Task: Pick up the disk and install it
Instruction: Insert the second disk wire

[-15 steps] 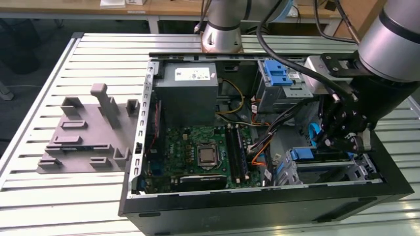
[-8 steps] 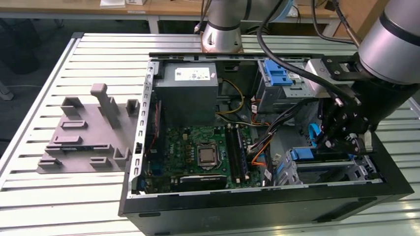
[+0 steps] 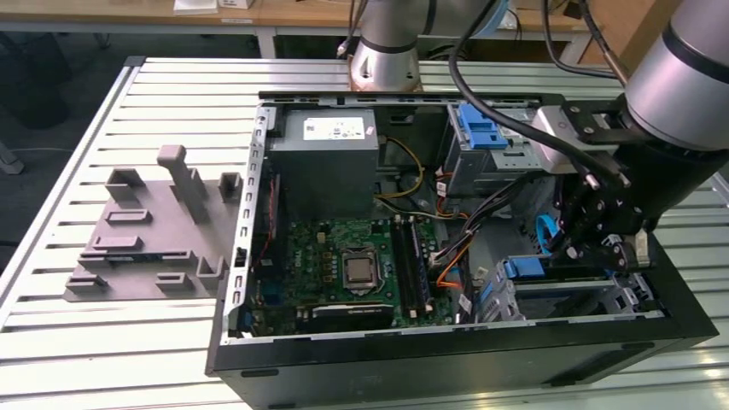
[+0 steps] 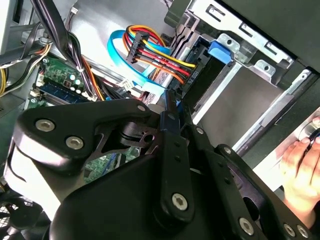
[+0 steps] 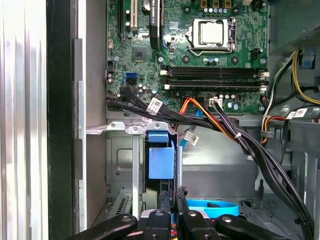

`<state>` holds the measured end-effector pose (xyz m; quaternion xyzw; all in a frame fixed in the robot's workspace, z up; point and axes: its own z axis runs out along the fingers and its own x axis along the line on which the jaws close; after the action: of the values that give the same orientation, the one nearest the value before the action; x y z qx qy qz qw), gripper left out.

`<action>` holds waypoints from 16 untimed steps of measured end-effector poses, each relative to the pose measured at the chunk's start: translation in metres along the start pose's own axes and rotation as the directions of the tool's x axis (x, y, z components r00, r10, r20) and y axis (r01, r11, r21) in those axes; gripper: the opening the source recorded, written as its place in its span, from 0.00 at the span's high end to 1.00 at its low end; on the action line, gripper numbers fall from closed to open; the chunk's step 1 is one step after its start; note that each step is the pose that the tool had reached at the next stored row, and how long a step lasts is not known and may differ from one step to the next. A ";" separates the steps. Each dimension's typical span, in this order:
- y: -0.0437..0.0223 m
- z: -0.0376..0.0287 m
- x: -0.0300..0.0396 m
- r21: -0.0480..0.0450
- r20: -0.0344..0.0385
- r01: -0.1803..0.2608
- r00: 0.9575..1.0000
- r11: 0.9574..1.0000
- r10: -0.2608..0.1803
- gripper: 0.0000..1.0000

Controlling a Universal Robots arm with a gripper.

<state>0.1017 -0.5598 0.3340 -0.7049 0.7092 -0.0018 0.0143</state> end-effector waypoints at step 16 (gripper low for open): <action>-0.0006 -0.0006 0.0018 0.000 0.006 -0.001 1.000 1.000 0.001 0.84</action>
<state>0.1023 -0.5616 0.3346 -0.7045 0.7095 0.0004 0.0164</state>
